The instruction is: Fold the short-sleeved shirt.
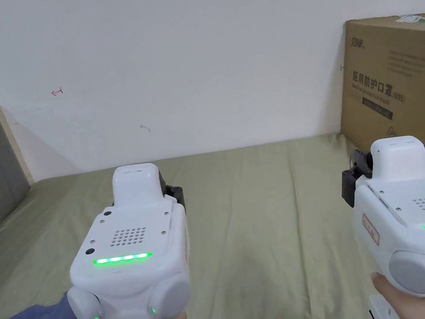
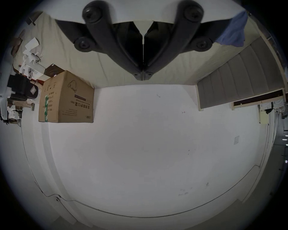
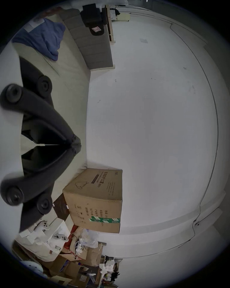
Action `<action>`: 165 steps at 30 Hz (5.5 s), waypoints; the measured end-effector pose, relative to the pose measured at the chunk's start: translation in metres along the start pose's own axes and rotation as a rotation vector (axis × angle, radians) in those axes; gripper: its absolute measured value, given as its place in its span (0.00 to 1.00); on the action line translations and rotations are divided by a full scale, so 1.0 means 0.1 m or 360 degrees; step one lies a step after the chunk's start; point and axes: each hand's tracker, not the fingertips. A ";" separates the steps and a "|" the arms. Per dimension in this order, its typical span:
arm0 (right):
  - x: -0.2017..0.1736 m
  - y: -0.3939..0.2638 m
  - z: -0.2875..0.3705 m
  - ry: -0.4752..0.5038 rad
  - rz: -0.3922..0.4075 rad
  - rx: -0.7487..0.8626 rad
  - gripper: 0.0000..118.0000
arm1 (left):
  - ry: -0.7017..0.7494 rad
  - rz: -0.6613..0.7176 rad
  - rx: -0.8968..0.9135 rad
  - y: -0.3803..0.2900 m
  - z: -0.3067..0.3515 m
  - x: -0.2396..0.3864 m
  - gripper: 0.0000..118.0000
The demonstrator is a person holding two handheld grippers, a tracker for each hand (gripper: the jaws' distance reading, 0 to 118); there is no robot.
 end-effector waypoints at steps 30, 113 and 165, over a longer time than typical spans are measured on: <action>-1.94 -0.19 -0.14 0.0868 0.0095 -0.0145 0.00 | 0.0713 0.0087 -0.0197 -0.33 0.84 -2.14 0.00; 0.55 -0.29 0.10 0.0214 -0.0248 -0.0405 0.00 | -0.1097 0.0443 -0.1704 -0.96 -1.32 0.99 0.95; 0.53 -1.19 -1.53 0.0318 -0.0289 -0.1375 0.45 | -0.0354 0.0389 -0.1550 -1.94 -0.19 -1.08 0.03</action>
